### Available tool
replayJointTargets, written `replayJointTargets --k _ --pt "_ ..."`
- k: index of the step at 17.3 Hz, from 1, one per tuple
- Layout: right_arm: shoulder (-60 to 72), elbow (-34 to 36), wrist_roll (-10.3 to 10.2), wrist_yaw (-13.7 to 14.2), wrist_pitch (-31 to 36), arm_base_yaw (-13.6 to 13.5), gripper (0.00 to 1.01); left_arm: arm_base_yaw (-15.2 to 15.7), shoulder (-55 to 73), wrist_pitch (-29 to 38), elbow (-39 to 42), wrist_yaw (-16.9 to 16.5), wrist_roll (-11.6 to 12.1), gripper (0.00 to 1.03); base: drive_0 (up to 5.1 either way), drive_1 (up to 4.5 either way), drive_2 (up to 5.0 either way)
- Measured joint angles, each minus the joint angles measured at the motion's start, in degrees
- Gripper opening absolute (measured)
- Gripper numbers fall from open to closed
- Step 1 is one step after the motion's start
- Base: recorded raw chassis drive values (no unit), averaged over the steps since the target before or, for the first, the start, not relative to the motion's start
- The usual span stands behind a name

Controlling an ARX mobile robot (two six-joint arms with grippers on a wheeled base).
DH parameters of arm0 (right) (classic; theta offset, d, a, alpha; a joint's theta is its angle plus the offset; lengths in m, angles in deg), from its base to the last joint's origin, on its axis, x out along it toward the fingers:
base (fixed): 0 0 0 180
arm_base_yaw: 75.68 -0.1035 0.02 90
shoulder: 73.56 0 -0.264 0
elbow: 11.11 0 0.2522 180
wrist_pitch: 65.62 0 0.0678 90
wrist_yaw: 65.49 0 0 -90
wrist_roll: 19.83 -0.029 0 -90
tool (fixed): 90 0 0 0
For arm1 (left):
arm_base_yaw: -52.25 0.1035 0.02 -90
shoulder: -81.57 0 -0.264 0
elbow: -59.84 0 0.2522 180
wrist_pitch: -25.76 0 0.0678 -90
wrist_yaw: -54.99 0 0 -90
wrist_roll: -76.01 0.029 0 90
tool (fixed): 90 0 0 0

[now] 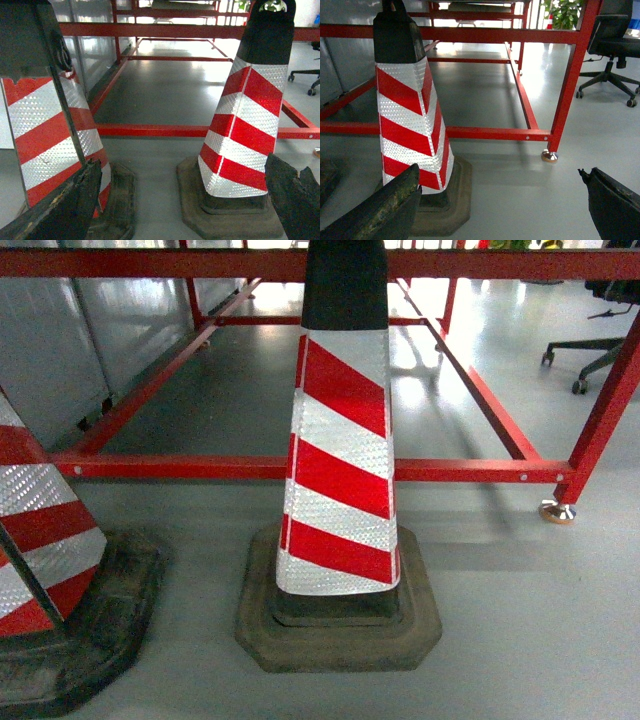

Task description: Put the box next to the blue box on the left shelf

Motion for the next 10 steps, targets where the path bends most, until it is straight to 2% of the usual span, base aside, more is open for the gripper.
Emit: replayJointTargets --k 10 --pt "0.0 0.0 0.0 0.0 0.0 0.0 0.98 0.0 0.0 0.0 0.0 0.0 0.0 0.98 0.0 0.0 0.0"
